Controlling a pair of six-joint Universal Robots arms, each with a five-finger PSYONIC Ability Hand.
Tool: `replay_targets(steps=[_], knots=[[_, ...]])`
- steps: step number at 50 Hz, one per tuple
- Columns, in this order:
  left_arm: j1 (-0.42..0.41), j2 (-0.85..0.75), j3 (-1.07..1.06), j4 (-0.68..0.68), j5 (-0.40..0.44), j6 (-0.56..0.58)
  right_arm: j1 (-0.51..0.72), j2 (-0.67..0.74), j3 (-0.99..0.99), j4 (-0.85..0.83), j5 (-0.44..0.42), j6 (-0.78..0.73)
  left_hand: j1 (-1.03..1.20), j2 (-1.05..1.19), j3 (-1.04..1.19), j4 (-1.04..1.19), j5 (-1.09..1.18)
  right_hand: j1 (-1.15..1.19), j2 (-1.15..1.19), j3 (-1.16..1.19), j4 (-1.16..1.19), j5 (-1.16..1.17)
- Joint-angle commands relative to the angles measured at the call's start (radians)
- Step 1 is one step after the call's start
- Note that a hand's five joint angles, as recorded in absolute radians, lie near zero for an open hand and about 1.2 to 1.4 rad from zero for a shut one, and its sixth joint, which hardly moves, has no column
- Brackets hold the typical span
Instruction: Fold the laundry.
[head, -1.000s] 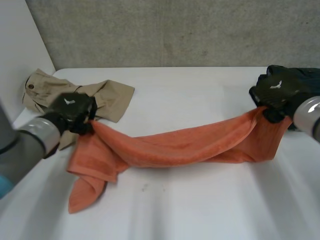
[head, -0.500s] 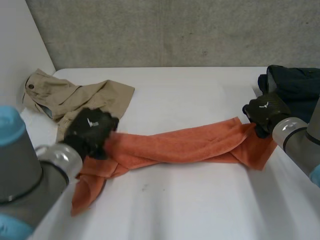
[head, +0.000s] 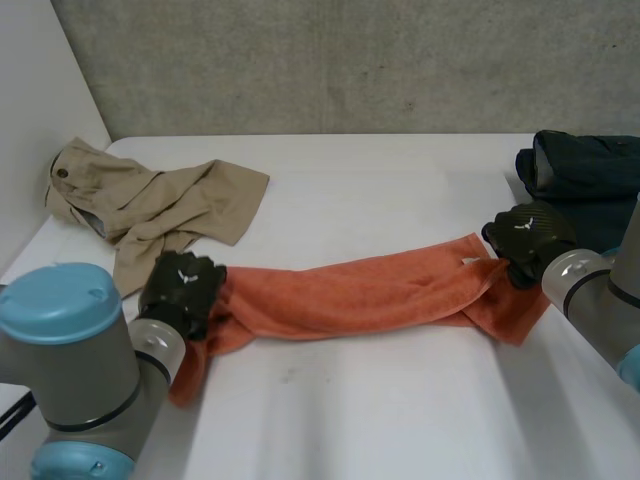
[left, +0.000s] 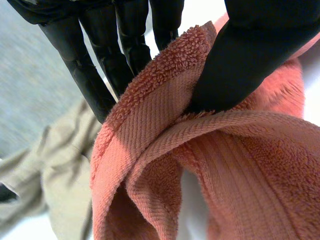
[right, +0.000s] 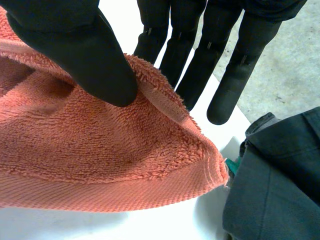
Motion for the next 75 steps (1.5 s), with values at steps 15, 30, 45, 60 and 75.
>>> replay_targets(steps=[15,30,45,60,75], knots=[[0.298,0.437,0.149,-0.346,0.243,-0.170,-0.143,-0.239,-0.177,0.269,-0.002,-0.328,0.299,0.205,0.219,0.201,0.261,0.295,0.223,0.210,0.199,0.214],[0.404,0.105,0.386,-0.549,0.435,-0.325,-0.160,-0.174,-0.220,0.438,-0.029,-0.399,0.299,0.205,0.219,0.201,0.261,0.295,0.223,0.210,0.199,0.214],[0.238,-0.300,1.069,-0.189,0.311,-0.086,-0.039,0.130,-0.663,-0.226,0.103,-0.080,0.299,0.205,0.219,0.201,0.261,0.295,0.223,0.210,0.199,0.214],[0.247,-0.205,0.734,0.169,0.293,-0.259,-0.020,0.091,-0.462,-0.349,0.074,-0.037,0.299,0.205,0.219,0.201,0.261,0.295,0.223,0.210,0.199,0.214],[0.212,-0.290,0.316,0.088,0.282,0.086,-0.013,0.186,-0.159,-0.195,0.023,-0.046,-0.143,-0.238,-0.223,-0.242,-0.181,0.295,0.223,0.210,0.199,0.214]])
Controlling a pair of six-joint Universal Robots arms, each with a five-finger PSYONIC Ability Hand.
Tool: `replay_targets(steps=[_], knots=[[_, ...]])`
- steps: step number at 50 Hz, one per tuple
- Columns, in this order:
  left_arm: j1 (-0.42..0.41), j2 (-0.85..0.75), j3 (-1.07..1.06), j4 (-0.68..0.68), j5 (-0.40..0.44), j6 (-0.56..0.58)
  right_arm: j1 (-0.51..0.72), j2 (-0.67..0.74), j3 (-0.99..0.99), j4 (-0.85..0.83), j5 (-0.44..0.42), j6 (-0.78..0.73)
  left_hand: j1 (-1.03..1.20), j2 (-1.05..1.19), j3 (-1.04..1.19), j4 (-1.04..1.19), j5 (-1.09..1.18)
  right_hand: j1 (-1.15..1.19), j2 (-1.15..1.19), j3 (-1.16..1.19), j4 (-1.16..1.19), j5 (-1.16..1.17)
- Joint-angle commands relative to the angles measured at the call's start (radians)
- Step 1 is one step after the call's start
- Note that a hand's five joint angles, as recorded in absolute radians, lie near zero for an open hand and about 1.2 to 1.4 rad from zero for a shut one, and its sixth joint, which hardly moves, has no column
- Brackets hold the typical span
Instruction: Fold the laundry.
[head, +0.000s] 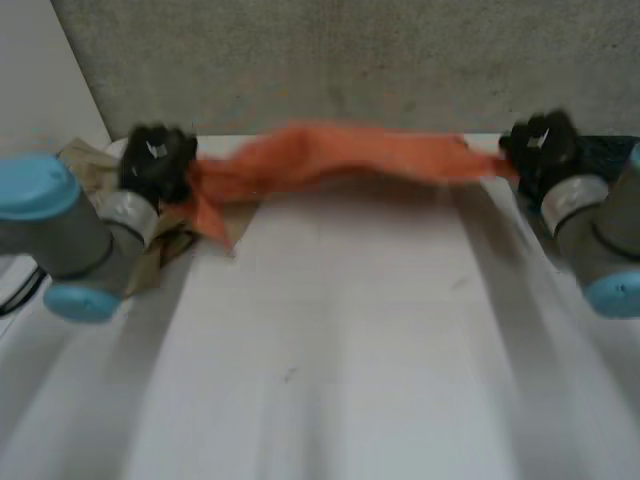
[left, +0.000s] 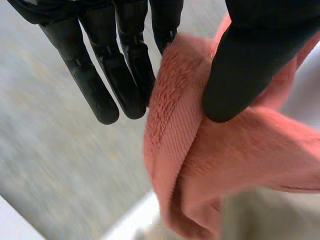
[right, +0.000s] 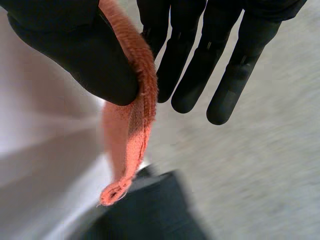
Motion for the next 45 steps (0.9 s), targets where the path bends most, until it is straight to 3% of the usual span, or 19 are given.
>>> replay_targets(steps=[1,20,38,39,42,45], knots=[[-0.023,-0.005,-0.190,-0.050,-0.007,0.162,-0.009,0.024,0.123,0.042,-0.013,-0.004,-0.018,-0.014,-0.022,-0.019,-0.023,0.296,0.223,0.206,0.197,0.203],[-0.049,0.051,-0.216,-0.016,-0.009,0.162,-0.010,0.011,0.211,0.047,-0.026,-0.001,-0.182,-0.178,-0.186,-0.183,-0.188,0.296,0.223,0.206,0.197,0.203],[-0.049,-0.136,-0.025,-0.053,-0.010,0.168,-0.009,0.009,0.208,0.046,-0.026,-0.003,-0.165,-0.161,-0.169,-0.166,-0.170,0.296,0.223,0.206,0.197,0.203],[-0.049,-0.139,-0.015,-0.059,-0.010,0.169,-0.009,0.009,0.205,0.046,-0.026,-0.004,-0.138,-0.134,-0.142,-0.139,-0.144,0.296,0.223,0.206,0.197,0.203],[-0.046,-0.143,0.008,-0.074,-0.010,0.165,-0.007,0.009,0.198,0.046,-0.023,-0.006,0.392,0.396,0.388,0.391,0.386,0.296,0.223,0.206,0.197,0.203],[-0.050,-0.122,0.011,-0.079,-0.017,0.162,-0.010,0.006,0.192,0.047,-0.021,-0.009,0.428,0.432,0.424,0.427,0.422,0.296,0.223,0.206,0.197,0.203]])
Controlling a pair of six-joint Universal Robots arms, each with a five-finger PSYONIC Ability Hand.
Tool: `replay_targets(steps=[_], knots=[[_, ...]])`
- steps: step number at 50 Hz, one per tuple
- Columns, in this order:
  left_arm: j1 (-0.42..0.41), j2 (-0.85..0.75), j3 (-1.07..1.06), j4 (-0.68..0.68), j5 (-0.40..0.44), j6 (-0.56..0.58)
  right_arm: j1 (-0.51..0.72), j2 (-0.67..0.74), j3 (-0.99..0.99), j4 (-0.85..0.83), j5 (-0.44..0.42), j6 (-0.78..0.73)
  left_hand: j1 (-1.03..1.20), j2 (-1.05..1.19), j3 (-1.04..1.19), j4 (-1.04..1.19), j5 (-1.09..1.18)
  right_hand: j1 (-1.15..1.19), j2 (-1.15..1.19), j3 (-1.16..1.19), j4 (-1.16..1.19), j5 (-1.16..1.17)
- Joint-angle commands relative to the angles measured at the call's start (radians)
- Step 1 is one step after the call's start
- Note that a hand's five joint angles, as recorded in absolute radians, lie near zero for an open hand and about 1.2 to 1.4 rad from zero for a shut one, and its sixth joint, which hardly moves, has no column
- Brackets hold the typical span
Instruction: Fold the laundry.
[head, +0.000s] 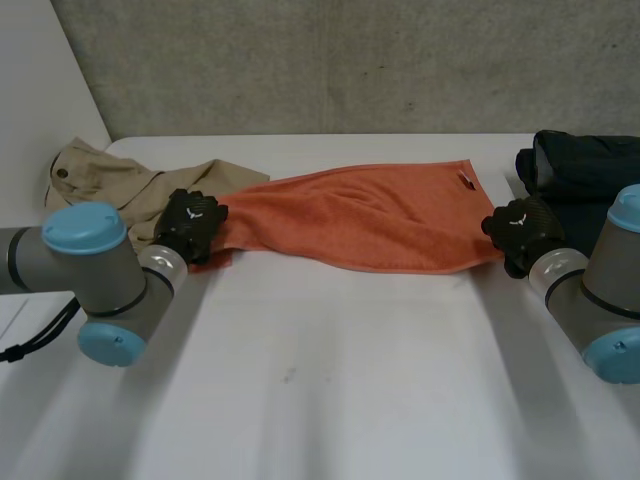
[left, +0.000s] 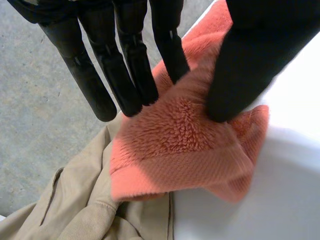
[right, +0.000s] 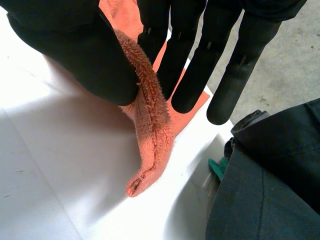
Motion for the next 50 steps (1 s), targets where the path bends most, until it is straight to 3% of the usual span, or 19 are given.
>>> replay_targets(steps=[1,5,9,15,22,29,35,39,42,48,50], knots=[[-0.002,0.028,0.026,-0.021,-0.009,-0.009,-0.002,-0.004,-0.014,0.001,0.004,-0.005,0.325,0.327,0.343,0.339,0.352,0.296,0.223,0.206,0.197,0.203],[-0.013,0.192,0.013,-0.082,-0.052,-0.065,0.000,-0.033,-0.037,0.021,0.007,-0.012,0.325,0.327,0.343,0.339,0.352,0.296,0.223,0.206,0.197,0.203],[-0.031,0.397,0.025,-0.246,-0.078,-0.207,-0.009,-0.163,-0.085,0.168,0.004,-0.077,0.325,0.327,0.343,0.339,0.352,0.296,0.223,0.206,0.197,0.203],[0.005,0.619,0.088,-0.556,-0.074,-0.234,-0.060,-0.323,-0.232,0.440,-0.002,-0.169,0.325,0.327,0.343,0.339,0.352,0.296,0.223,0.206,0.197,0.203],[0.085,0.684,0.155,-0.840,-0.048,-0.231,-0.144,-0.464,-0.370,0.662,-0.090,-0.225,0.325,0.327,0.343,0.339,0.352,0.296,0.223,0.206,0.197,0.203],[0.117,0.616,0.109,-0.891,0.015,-0.230,-0.155,-0.400,-0.318,0.715,-0.134,-0.216,0.325,0.327,0.343,0.339,0.352,0.296,0.223,0.206,0.197,0.203],[0.119,0.372,0.137,-0.781,0.011,-0.214,-0.132,-0.214,-0.342,0.695,-0.093,-0.206,0.325,0.327,0.343,0.339,0.352,0.296,0.223,0.206,0.197,0.203],[0.102,0.284,0.250,-0.600,0.008,-0.207,-0.073,-0.086,-0.445,0.499,-0.010,-0.096,0.325,0.327,0.343,0.339,0.352,0.296,0.223,0.206,0.197,0.203],[0.081,0.258,0.338,-0.376,0.014,-0.210,-0.031,-0.078,-0.494,0.344,0.036,-0.006,0.325,0.327,0.343,0.339,0.352,0.296,0.223,0.206,0.197,0.203],[0.048,0.278,0.353,0.176,0.000,-0.216,0.010,-0.137,-0.473,-0.179,0.093,0.201,0.325,0.327,0.343,0.339,0.352,0.296,0.223,0.206,0.197,0.203],[0.038,0.290,0.344,0.258,0.002,-0.217,0.010,-0.167,-0.444,-0.262,0.091,0.222,0.325,0.327,0.343,0.339,0.352,0.296,0.223,0.206,0.197,0.203]])
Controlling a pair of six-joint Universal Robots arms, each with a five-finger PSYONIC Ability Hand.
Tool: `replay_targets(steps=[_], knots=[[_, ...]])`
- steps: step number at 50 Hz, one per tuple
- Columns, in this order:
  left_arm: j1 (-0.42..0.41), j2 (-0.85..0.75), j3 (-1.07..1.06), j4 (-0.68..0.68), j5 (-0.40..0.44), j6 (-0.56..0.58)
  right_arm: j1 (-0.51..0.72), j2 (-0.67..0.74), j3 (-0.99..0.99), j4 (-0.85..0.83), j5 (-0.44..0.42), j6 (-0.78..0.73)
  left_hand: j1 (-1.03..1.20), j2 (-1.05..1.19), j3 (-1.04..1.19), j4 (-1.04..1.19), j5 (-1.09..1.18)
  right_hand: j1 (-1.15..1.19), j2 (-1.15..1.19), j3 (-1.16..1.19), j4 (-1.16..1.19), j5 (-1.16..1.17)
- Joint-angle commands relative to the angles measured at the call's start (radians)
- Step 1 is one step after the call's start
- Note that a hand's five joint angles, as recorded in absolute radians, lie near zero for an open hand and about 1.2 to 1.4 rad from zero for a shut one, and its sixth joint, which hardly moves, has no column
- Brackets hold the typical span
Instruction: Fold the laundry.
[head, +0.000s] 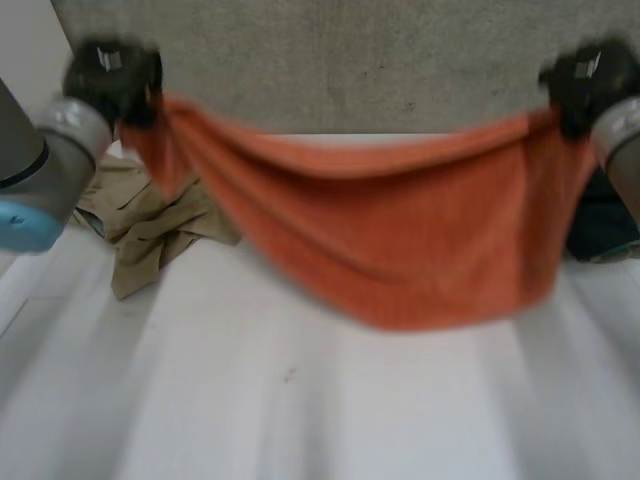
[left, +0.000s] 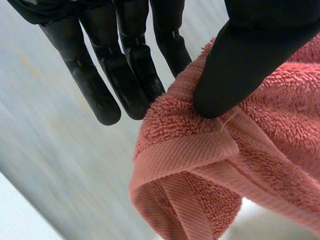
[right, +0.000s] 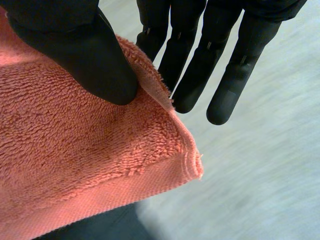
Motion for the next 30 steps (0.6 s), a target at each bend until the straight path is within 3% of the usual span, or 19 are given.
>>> replay_targets(steps=[1,6,12,20,26,30], knots=[[-0.042,0.037,0.002,0.489,-0.009,-0.005,0.021,-0.110,0.062,-0.460,0.029,0.165,0.293,0.203,0.205,0.196,0.266,0.296,0.223,0.206,0.196,0.203],[-0.042,0.031,-0.029,0.407,-0.009,-0.008,0.026,-0.152,0.105,-0.385,-0.022,0.165,0.293,0.203,0.205,0.196,0.266,0.296,0.223,0.206,0.196,0.203],[-0.037,0.014,-0.123,0.350,-0.003,-0.002,0.029,-0.076,0.160,-0.256,-0.109,0.160,0.293,0.203,0.205,0.196,0.266,0.296,0.223,0.206,0.196,0.203],[-0.051,-0.071,-0.334,0.313,-0.006,0.036,0.029,0.042,0.270,-0.126,-0.112,0.143,0.293,0.203,0.205,0.196,0.266,0.296,0.223,0.206,0.196,0.203],[-0.052,-0.058,-0.566,0.275,-0.006,0.165,0.017,0.075,0.392,-0.069,-0.120,0.079,0.293,0.203,0.205,0.196,0.266,0.296,0.223,0.206,0.196,0.203],[-0.051,-0.019,-0.670,0.241,-0.007,0.249,0.014,0.064,0.479,-0.073,-0.132,0.043,-0.061,-0.151,-0.149,-0.158,-0.088,0.296,0.223,0.206,0.196,0.203]])
